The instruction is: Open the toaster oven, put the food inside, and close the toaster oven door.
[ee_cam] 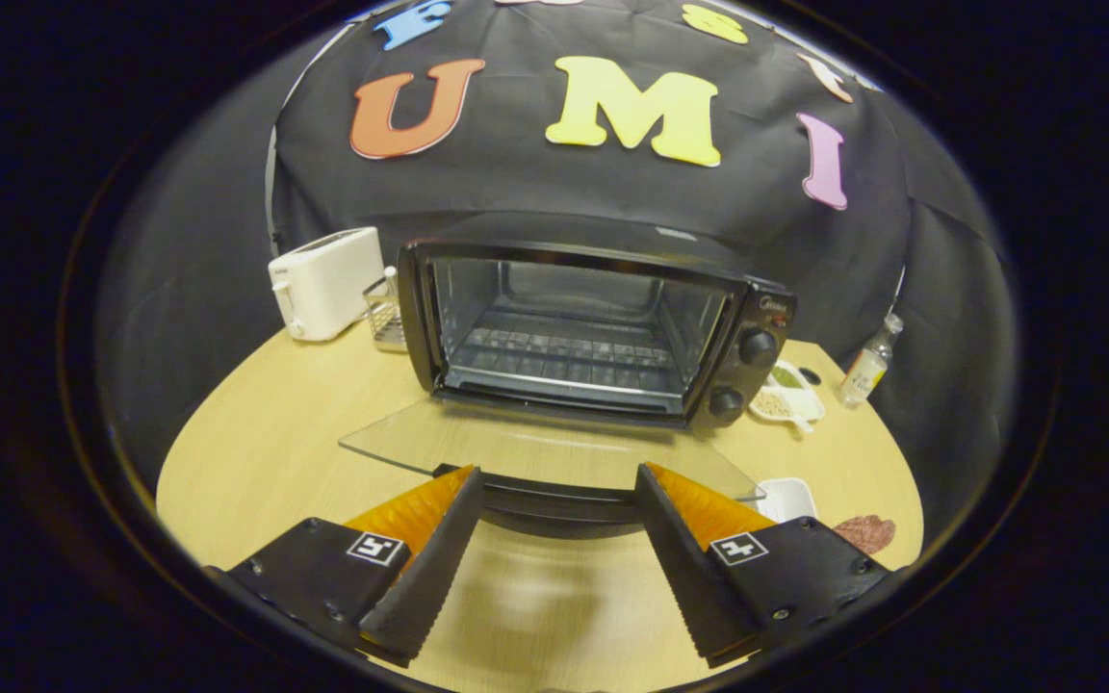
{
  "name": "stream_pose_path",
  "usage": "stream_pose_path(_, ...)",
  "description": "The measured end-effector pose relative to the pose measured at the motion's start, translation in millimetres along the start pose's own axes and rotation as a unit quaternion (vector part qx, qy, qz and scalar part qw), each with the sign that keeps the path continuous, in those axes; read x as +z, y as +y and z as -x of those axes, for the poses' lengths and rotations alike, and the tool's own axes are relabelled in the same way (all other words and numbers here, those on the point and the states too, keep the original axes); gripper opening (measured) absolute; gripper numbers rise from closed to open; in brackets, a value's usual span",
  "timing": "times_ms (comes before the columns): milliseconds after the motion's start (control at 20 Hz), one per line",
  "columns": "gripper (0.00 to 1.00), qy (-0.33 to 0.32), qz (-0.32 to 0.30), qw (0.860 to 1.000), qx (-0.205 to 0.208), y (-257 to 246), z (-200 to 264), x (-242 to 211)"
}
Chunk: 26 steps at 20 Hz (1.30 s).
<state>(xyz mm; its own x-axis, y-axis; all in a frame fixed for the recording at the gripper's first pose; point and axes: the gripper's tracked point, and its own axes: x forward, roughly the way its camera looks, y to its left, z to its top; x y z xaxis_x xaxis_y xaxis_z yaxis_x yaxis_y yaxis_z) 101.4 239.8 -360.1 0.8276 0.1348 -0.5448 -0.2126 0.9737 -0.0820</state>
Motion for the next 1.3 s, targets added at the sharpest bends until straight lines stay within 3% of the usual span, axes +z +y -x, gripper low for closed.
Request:
stream_pose_path(500,1.00,0.067,-0.002,0.998,0.010,5.2,-23.2,-56.9)
stream_pose_path(750,1.00,0.061,0.014,0.998,0.015,5.4,-23.3,-57.1)
stream_pose_path(900,1.00,0.057,0.012,0.998,0.038,0.4,-14.2,-51.8)
stream_pose_path(1050,1.00,0.038,0.021,0.998,0.048,-29.6,1.7,-37.5)
stream_pose_path(1300,1.00,0.012,0.045,0.998,0.049,-122.1,27.6,-21.3)
